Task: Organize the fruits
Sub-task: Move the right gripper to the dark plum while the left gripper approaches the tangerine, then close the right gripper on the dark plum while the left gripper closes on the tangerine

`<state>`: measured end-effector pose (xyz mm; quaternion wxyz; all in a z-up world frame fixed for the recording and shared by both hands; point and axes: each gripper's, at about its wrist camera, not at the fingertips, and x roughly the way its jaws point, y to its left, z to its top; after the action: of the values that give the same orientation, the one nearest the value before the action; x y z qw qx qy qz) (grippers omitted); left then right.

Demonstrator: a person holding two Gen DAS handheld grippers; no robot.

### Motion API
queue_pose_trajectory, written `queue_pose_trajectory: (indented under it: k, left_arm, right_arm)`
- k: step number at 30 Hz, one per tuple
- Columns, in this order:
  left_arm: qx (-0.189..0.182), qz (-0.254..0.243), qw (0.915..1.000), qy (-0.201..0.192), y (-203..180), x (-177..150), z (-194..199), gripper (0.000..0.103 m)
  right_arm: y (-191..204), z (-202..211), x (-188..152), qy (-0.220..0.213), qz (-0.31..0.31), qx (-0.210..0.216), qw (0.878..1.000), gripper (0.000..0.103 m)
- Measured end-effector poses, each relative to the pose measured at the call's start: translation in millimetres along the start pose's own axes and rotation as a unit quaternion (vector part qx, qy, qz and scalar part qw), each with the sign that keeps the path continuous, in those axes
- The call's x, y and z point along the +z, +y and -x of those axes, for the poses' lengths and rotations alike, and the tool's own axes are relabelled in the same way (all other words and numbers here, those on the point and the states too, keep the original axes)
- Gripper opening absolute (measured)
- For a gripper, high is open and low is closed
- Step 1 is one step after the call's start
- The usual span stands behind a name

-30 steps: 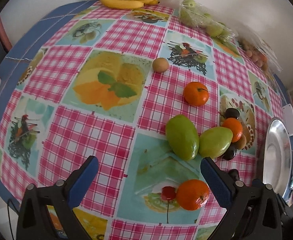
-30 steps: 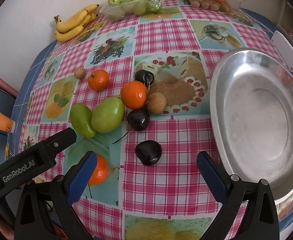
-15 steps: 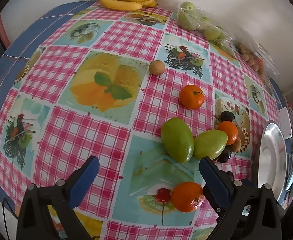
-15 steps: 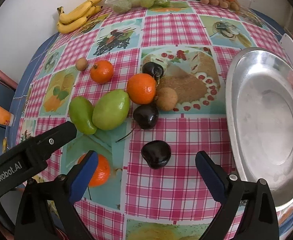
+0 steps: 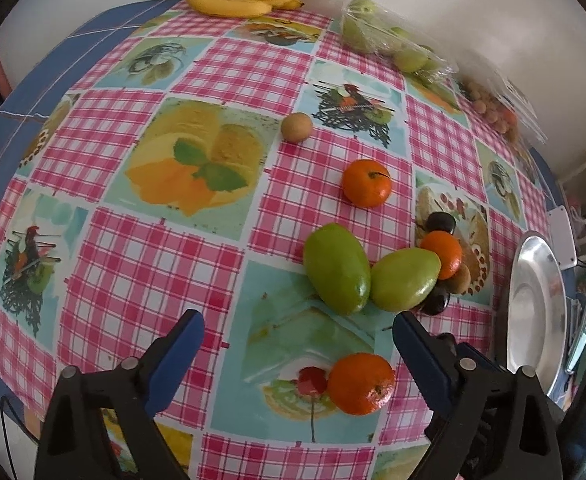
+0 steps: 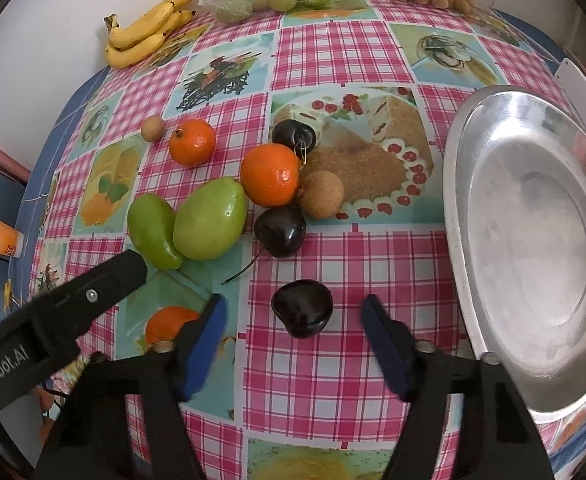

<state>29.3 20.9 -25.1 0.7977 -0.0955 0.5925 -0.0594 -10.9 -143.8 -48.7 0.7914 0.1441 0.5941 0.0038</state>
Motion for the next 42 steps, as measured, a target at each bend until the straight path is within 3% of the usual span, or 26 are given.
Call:
queue_pose_trajectory:
  k: [4,6,13,30,42]
  left_arm:
    - [-0.015,0.000,0.9999,0.006,-2,-2,0,0.093]
    - [-0.020,-0.003,0.9998,0.010,-4,-3,0,0.092]
    - [-0.044,-0.011,0.9986,0.027,-12,-11,0,0.084]
    - [-0.066,-0.008,0.9949,0.076,-23,-27,-10,0.043]
    - [-0.077,-0.012,0.9955,0.054,-23,-28,7,0.041]
  right_arm:
    - [-1,1,-1,0.002,-0.003,-0.004,1.000,0.036]
    - [-2,1,-1,0.003,-0.004,-0.005,1.000,0.032]
    - [-4,8,-5,0.005,-0.009,-0.011,1.000,0.032]
    - [-7,28,-24,0.018,-0.018,-0.036,0.999,0.032]
    - [-7,46,-27,-0.001,-0.019,-0.033,0.999,0.032]
